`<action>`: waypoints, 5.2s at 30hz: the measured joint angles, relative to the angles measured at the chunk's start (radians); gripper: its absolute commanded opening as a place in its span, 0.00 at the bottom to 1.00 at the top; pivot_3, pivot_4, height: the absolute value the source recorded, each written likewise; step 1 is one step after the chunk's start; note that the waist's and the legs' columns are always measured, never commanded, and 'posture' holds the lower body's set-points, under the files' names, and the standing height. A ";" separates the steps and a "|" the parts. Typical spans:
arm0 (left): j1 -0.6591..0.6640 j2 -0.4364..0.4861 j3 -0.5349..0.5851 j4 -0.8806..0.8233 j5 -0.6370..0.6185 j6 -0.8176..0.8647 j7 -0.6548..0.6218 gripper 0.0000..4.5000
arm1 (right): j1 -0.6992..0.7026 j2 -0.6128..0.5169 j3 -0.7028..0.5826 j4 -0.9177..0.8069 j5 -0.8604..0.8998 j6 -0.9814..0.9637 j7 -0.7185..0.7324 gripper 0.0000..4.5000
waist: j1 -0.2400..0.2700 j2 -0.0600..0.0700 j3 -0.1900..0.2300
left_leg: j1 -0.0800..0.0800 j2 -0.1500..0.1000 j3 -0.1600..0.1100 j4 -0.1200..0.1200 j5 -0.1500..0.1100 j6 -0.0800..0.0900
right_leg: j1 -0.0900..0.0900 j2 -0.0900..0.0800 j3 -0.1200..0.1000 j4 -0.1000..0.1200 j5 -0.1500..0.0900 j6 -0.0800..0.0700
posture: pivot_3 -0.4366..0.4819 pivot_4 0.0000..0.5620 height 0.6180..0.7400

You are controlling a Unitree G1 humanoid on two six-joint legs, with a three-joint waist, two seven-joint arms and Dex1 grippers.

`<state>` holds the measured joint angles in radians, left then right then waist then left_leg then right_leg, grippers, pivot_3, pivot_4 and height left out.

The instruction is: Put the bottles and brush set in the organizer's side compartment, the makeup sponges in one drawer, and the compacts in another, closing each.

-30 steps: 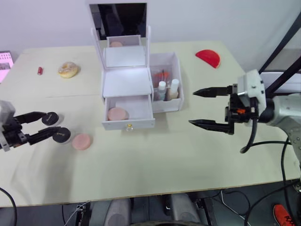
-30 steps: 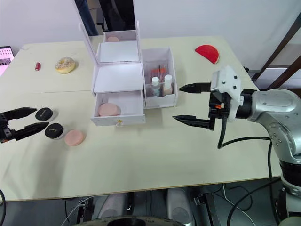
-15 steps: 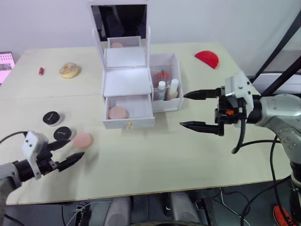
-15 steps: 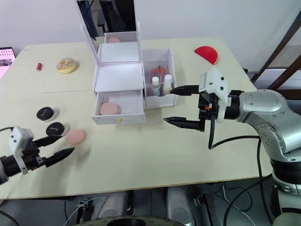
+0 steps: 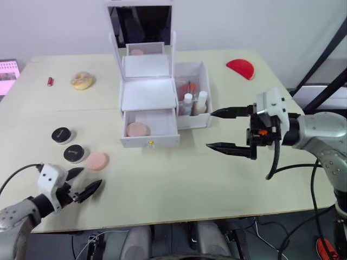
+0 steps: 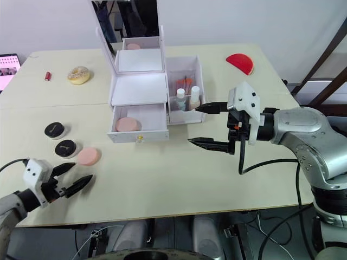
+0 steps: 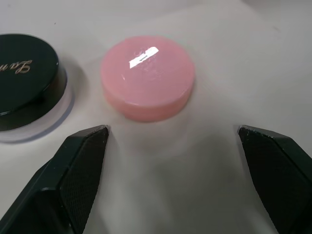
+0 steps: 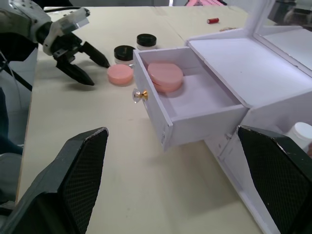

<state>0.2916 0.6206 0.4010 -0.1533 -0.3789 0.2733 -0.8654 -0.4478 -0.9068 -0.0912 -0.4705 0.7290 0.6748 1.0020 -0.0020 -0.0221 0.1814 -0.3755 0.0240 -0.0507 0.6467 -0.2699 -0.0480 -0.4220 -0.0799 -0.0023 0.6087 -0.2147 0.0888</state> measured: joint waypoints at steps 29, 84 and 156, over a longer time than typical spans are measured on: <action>-0.199 0.007 -0.117 0.078 0.017 0.056 0.048 0.60 | -0.005 -0.003 -0.017 -0.049 0.041 0.054 -0.060 1.00 | 0.015 0.002 0.000 | -0.002 0.000 0.000 -0.002 0.000 0.000 | 0.000 0.000 0.000 -0.003 0.000 0.000 | 0.48 0.27 1.00; -1.139 0.038 -0.614 0.412 0.007 0.159 -0.542 0.60 | -0.038 -0.015 -0.064 -0.110 0.088 0.127 -0.170 1.00 | -0.009 -0.001 0.002 | -0.014 0.000 -0.008 0.000 0.000 0.001 | -0.004 0.006 -0.002 -0.007 0.003 -0.003 | 0.48 0.27 1.00; -0.712 0.314 -0.382 -0.037 -0.201 0.438 -0.439 0.02 | -0.022 0.024 -0.031 -0.135 0.118 0.128 -0.219 1.00 | -0.011 -0.002 0.002 | -0.003 0.008 -0.008 -0.001 0.001 0.001 | -0.002 0.017 0.003 0.003 0.001 -0.008 | 0.48 0.27 1.00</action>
<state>-0.4208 0.9346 0.0192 -0.1907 -0.5803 0.7115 -1.3039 -0.4700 -0.8825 -0.1222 -0.6052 0.8466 0.8027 0.7828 -0.0131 -0.0244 0.1838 -0.3784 0.0321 -0.0588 0.6460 -0.2691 -0.0468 -0.4244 -0.0628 0.0003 0.6121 -0.2133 0.0806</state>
